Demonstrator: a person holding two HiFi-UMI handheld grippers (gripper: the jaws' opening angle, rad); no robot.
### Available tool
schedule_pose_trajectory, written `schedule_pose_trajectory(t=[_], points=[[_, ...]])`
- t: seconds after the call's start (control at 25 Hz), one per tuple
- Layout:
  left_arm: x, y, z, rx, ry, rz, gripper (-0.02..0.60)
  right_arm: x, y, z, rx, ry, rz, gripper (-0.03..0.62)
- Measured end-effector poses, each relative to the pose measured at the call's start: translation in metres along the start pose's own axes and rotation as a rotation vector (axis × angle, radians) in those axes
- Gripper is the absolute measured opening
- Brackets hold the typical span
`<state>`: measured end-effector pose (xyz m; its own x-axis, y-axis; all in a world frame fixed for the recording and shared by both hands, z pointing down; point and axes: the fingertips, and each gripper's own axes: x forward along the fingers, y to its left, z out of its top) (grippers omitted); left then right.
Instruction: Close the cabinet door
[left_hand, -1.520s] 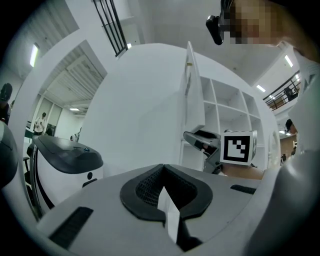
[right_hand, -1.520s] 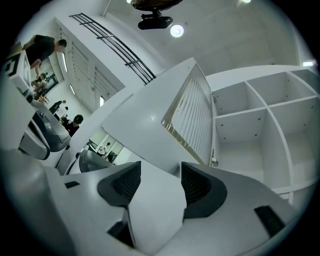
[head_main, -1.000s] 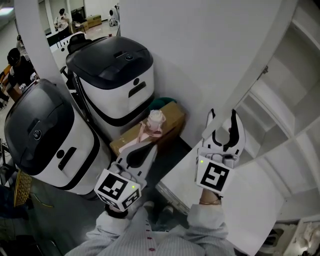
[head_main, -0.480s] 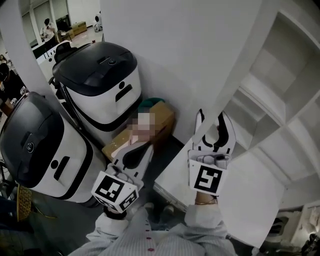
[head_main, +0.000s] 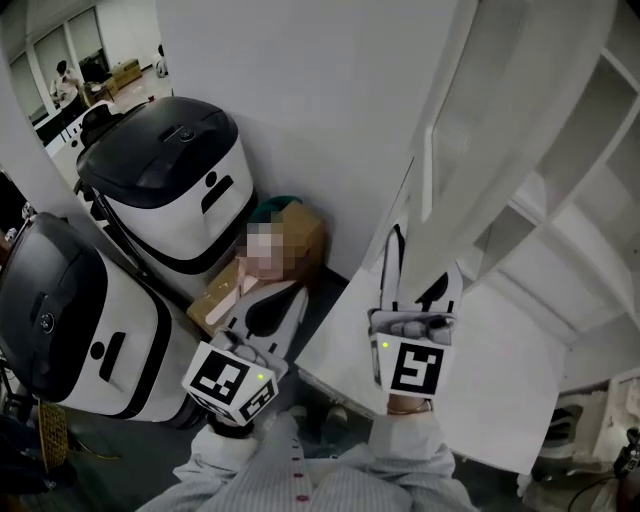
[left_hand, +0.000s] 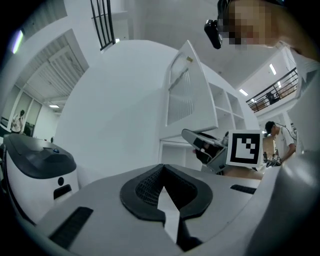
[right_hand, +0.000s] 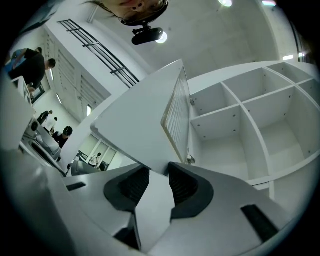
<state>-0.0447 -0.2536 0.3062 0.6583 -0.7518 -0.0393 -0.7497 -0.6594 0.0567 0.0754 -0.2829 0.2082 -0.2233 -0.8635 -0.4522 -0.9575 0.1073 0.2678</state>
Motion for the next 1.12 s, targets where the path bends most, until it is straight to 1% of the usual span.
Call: schedule_pose_trajectory(t=[0.28, 0.52, 0.72, 0.88, 0.96, 1.12], points=[[0.021, -0.023, 0.003, 0.011, -0.003, -0.062, 0.01, -0.008, -0.016, 0.0, 0.001, -0.002, -0.012, 0.107], [0.033, -0.032, 0.0, 0.019, -0.001, -0.075, 0.009, -0.014, -0.028, -0.004, 0.025, -0.007, -0.02, 0.099], [0.043, -0.039, 0.001, 0.023, -0.003, -0.087, 0.01, -0.02, -0.044, -0.004, 0.012, -0.031, -0.019, 0.087], [0.054, -0.051, 0.0, 0.028, 0.001, -0.109, 0.009, -0.025, -0.064, -0.012, 0.005, -0.008, -0.052, 0.075], [0.06, -0.058, 0.0, 0.032, 0.001, -0.124, 0.009, -0.027, -0.076, -0.016, 0.029, -0.003, -0.061, 0.074], [0.069, -0.069, 0.001, 0.037, 0.001, -0.14, 0.01, -0.028, -0.098, -0.021, 0.09, -0.001, -0.05, 0.074]])
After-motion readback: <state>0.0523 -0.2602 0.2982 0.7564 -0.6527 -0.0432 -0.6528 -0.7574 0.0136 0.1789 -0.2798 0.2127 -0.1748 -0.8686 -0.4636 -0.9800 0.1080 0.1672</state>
